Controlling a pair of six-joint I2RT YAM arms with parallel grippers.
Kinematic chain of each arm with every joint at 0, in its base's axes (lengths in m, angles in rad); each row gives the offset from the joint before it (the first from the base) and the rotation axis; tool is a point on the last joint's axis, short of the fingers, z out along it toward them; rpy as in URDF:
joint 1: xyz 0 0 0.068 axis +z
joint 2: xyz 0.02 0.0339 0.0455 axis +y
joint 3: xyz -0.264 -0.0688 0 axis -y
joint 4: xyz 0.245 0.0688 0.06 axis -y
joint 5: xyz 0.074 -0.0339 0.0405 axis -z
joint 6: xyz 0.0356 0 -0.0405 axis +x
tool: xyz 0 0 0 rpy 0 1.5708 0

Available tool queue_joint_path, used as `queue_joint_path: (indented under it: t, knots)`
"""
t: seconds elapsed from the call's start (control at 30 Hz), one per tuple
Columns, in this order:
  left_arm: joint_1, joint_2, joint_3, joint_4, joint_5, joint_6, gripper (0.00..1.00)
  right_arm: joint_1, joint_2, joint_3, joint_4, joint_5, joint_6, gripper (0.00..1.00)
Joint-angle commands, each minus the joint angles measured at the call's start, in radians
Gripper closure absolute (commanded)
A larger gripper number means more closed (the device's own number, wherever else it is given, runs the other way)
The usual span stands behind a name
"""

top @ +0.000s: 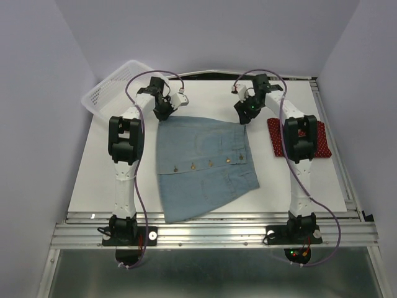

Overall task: Fold and stack the skirts
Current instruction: Fold the skirt

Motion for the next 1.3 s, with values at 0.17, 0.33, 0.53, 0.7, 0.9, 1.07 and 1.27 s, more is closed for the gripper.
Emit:
queue_joint_path:
  t: [0.17, 0.33, 0.53, 0.7, 0.9, 1.07, 1.27]
  knots:
    - [0.003, -0.005, 0.056, -0.039, 0.004, -0.009, 0.94, 0.014, 0.058, 0.063, -0.161, -0.126, -0.044, 0.42]
    - [0.003, -0.013, 0.045, -0.036, 0.0, -0.007, 0.95, 0.003, 0.093, 0.108, -0.178, -0.131, -0.018, 0.54]
    - [0.003, -0.022, 0.042, -0.024, -0.002, -0.013, 1.0, 0.003, 0.098, 0.175, -0.22, -0.165, -0.024, 0.99]
    - [0.008, -0.05, 0.06, -0.018, 0.007, -0.029, 1.0, -0.015, 0.038, 0.133, -0.14, -0.14, 0.0, 0.99]
    - [0.015, -0.134, 0.08, -0.012, 0.007, -0.02, 1.0, -0.034, -0.117, 0.013, 0.036, -0.119, -0.003, 0.99]
    - [0.018, -0.228, 0.027, 0.003, 0.03, -0.016, 1.0, -0.034, -0.201, -0.068, 0.089, -0.123, -0.064, 0.99]
    - [0.018, -0.367, -0.096, 0.045, 0.058, -0.02, 1.0, -0.034, -0.286, -0.171, 0.121, -0.159, -0.119, 0.99]
